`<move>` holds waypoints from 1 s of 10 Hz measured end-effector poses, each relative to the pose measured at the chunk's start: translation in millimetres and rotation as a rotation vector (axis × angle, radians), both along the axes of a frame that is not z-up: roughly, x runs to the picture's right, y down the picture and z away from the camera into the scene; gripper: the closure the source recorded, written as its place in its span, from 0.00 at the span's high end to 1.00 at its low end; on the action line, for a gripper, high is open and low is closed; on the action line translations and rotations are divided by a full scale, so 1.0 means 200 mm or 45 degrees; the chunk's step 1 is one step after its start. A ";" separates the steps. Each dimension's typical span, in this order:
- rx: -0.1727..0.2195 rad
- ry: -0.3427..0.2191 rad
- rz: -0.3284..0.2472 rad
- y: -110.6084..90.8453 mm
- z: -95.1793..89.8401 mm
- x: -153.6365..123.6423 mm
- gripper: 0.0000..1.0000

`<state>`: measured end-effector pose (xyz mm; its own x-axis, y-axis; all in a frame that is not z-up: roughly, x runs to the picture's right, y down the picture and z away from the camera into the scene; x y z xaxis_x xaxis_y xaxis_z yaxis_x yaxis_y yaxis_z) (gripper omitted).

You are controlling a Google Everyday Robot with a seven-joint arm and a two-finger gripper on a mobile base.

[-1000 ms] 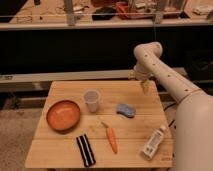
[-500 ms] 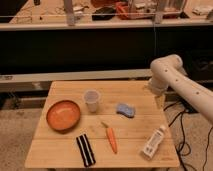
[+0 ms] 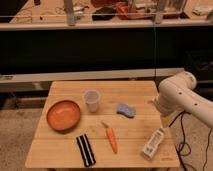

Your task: Move the arm in a circular motion

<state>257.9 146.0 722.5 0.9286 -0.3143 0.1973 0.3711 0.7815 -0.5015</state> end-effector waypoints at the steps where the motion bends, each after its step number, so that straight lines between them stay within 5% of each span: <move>1: 0.011 -0.036 -0.023 0.01 -0.03 -0.11 0.80; 7: 0.008 -0.214 -0.151 -0.07 -0.08 -0.82 0.80; 10: -0.009 -0.303 -0.283 -0.15 -0.05 -1.23 0.80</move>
<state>11.3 116.1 712.7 0.7650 -0.5022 0.4032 0.6397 0.6651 -0.3853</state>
